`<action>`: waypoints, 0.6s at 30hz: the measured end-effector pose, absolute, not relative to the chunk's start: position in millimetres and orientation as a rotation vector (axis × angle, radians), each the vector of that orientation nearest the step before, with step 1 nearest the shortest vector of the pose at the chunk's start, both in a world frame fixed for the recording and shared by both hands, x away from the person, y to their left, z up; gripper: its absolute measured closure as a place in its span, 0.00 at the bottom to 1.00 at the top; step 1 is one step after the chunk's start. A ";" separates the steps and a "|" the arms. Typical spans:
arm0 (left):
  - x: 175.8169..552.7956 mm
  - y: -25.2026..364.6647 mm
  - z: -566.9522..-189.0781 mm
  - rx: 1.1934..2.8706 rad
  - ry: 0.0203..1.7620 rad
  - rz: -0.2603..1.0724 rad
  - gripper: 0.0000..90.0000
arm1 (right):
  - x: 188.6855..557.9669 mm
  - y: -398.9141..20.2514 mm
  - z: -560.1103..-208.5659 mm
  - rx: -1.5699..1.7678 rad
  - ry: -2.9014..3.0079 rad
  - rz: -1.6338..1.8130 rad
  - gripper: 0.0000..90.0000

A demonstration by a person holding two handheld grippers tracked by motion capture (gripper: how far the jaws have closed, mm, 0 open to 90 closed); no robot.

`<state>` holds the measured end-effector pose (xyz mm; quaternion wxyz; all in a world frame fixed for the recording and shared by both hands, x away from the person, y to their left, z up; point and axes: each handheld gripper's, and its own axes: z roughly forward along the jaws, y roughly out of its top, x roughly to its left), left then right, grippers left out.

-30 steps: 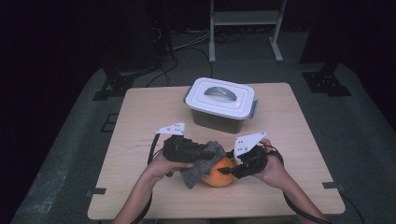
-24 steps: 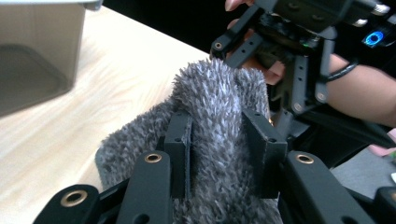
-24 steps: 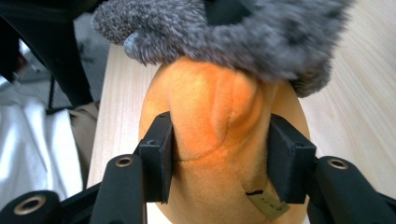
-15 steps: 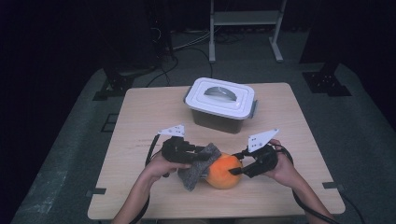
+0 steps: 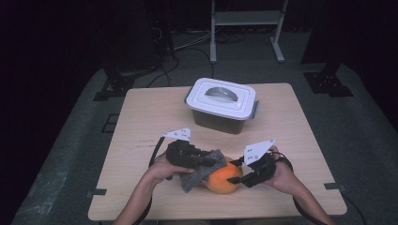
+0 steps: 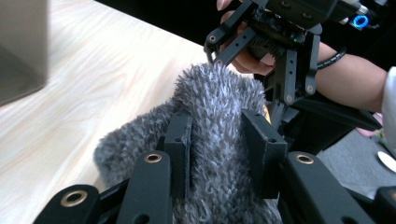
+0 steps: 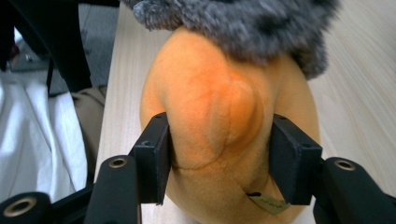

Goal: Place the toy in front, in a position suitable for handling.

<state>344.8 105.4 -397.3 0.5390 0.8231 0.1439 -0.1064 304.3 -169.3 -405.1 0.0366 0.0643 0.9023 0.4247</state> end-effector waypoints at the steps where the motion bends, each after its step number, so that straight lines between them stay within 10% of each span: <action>1: 343.9 103.8 -397.3 1.960 0.335 -0.253 0.72 | 301.5 -167.4 -405.1 0.181 2.770 1.292 0.49; 18: 351.1 117.1 -409.8 1.991 0.379 -0.258 0.72 | 293.7 -169.3 -406.2 0.164 2.764 1.281 0.45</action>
